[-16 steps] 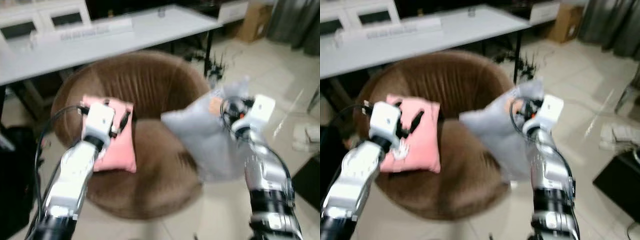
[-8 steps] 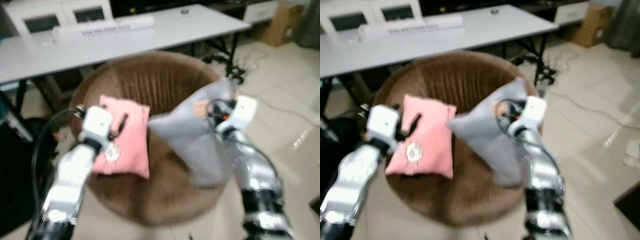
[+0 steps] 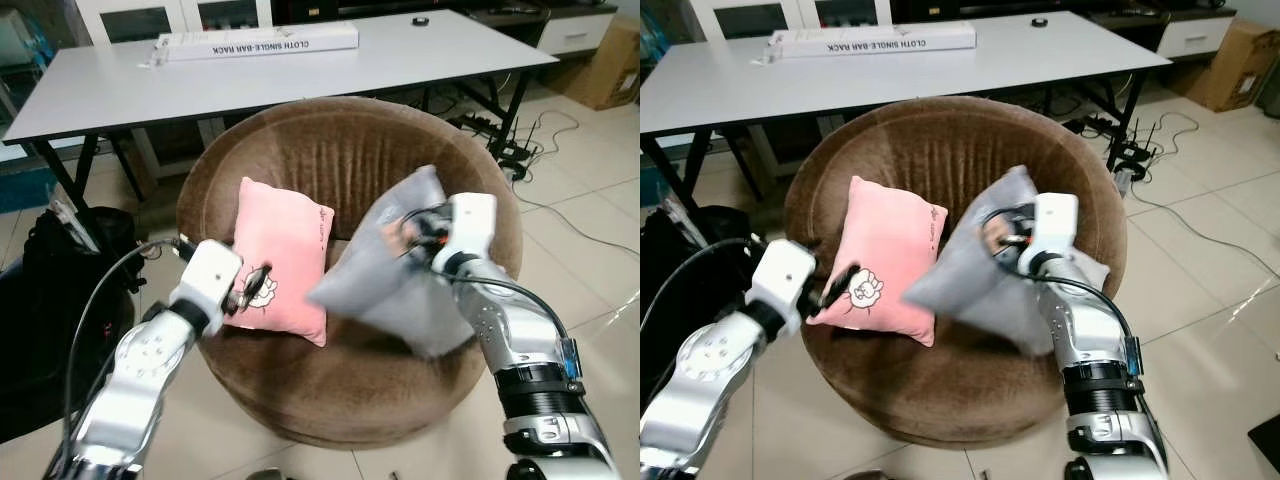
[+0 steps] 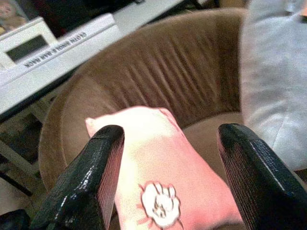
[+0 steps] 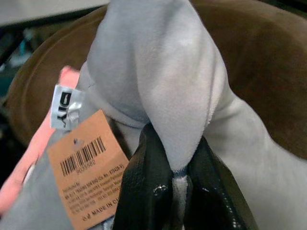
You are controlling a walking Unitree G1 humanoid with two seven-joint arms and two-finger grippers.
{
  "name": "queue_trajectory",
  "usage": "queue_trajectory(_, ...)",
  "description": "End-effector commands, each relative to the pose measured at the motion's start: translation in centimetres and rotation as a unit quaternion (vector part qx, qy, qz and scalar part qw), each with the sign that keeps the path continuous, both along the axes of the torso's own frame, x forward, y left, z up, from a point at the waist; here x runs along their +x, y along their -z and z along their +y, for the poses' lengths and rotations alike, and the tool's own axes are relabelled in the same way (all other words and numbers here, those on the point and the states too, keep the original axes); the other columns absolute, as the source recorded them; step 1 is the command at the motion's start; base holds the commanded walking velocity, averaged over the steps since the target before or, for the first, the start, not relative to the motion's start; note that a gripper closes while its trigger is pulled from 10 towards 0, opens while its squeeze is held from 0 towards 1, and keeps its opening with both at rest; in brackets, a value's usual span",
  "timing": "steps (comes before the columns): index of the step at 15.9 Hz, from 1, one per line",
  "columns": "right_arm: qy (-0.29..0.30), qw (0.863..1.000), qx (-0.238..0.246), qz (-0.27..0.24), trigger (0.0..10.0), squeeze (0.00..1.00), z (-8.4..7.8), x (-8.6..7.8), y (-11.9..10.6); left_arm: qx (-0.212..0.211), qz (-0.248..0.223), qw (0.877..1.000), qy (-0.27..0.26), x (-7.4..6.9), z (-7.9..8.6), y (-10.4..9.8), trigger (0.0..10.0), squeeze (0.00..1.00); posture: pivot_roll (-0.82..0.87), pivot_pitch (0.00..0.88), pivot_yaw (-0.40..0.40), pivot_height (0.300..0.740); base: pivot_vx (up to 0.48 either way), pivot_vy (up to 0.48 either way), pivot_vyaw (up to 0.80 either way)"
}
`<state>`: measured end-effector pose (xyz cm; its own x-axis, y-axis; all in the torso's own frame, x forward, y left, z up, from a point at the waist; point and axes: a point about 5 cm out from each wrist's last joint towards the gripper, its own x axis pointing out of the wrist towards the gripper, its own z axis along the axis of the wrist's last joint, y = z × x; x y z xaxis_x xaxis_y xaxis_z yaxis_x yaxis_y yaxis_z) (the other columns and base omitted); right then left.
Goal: Move the pillow to the sofa from floor
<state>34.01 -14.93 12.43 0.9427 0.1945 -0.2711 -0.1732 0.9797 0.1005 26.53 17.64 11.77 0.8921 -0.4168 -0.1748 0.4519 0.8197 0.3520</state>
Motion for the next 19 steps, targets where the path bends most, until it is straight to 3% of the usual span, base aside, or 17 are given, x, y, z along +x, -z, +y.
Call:
queue_trajectory(1, -0.02, 0.999, -0.027, -0.041, 10.0, 0.0, 0.1, 1.0, -2.8, 0.009, 0.017, 1.0, 0.025, -0.5, 0.1, 0.2, 10.0, 0.0, 0.09, 0.0, 0.008, 0.74, 0.0, 0.0, 0.0)
queue_trajectory(4, -0.042, 0.989, -0.125, -0.063, 10.0, 0.0, -1.1, 1.4, -5.7, 0.021, 0.036, 0.998, 0.044, -1.6, 1.3, 0.4, 10.0, 0.0, 0.1, 0.0, -0.003, 0.74, 0.0, 0.0, 0.0)
queue_trajectory(7, 0.019, 0.991, -0.128, -0.032, 10.0, 0.0, -2.6, 1.7, -6.2, 0.018, 0.036, 0.998, 0.048, -2.2, 1.9, 0.0, 10.0, 0.0, 0.11, 0.0, -0.019, 0.74, 0.0, 0.0, 0.0)
queue_trajectory(11, 0.018, 0.984, -0.173, 0.037, 10.0, 0.0, -2.0, 0.9, -2.8, 0.012, 0.044, 0.996, 0.074, -3.4, 1.7, -0.1, 10.0, 0.0, 0.14, 0.0, -0.046, 0.74, 0.0, 0.0, 0.0)
queue_trajectory(14, 0.052, 0.991, -0.117, 0.04, 10.0, 0.0, -0.5, 1.9, -0.6, 0.009, 0.044, 0.996, 0.075, -5.5, 2.0, -0.8, 10.0, 0.0, 0.22, 0.0, -0.071, 0.74, 0.0, 0.0, 0.0)
queue_trajectory(17, 0.075, 0.992, -0.095, 0.039, 10.0, 0.0, 1.3, 3.0, 1.6, 0.012, 0.045, 0.995, 0.089, -7.2, 1.7, -1.9, 10.0, 0.0, 0.32, 0.0, -0.074, 0.74, 0.0, 0.0, 0.0)
queue_trajectory(19, 0.112, 0.988, -0.097, 0.036, 10.0, 0.0, 1.9, 3.6, 2.5, 0.008, 0.051, 0.992, 0.117, -7.5, 0.3, -2.6, 10.0, 0.0, 0.43, 0.0, -0.103, 0.74, 0.0, 0.0, 0.0)
